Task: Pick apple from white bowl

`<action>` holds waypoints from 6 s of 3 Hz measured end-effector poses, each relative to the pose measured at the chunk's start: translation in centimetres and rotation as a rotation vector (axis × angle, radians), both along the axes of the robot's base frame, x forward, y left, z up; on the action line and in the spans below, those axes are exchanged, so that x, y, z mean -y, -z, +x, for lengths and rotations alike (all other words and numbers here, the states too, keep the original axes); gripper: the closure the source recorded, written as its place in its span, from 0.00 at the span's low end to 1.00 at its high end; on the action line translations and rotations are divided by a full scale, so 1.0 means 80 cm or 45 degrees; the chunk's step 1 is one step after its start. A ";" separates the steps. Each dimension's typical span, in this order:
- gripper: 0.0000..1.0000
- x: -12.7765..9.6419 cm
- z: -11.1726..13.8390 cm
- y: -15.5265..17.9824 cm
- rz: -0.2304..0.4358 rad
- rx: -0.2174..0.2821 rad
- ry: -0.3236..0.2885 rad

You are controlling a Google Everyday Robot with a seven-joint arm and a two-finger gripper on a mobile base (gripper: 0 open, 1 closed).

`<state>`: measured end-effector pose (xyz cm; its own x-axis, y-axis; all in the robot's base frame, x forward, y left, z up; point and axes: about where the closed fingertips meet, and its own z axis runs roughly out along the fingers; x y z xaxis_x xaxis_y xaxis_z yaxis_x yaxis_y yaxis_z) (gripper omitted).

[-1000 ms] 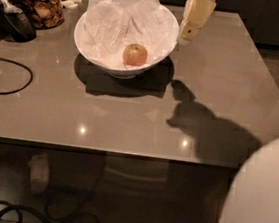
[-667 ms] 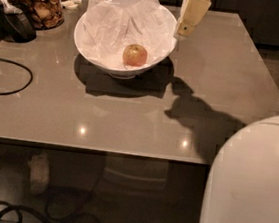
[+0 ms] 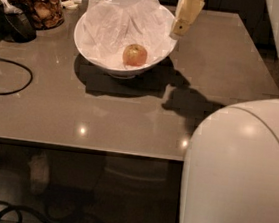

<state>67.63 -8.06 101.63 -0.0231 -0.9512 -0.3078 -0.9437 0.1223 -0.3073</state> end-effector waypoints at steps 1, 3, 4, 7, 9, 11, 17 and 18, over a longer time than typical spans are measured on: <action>0.15 -0.013 0.010 0.014 -0.002 -0.023 -0.015; 0.18 -0.040 0.021 0.041 -0.020 -0.073 -0.055; 0.14 -0.054 0.029 0.054 -0.032 -0.091 -0.076; 0.13 -0.083 0.050 0.081 -0.054 -0.119 -0.129; 0.15 -0.094 0.057 0.097 -0.059 -0.143 -0.148; 0.10 -0.101 0.059 0.119 -0.068 -0.189 -0.164; 0.28 -0.113 0.062 0.153 -0.093 -0.266 -0.182; 0.28 -0.113 0.064 0.160 -0.094 -0.277 -0.185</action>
Offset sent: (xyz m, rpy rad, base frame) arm -0.0178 0.0156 -0.0369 -0.0871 0.2196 0.0747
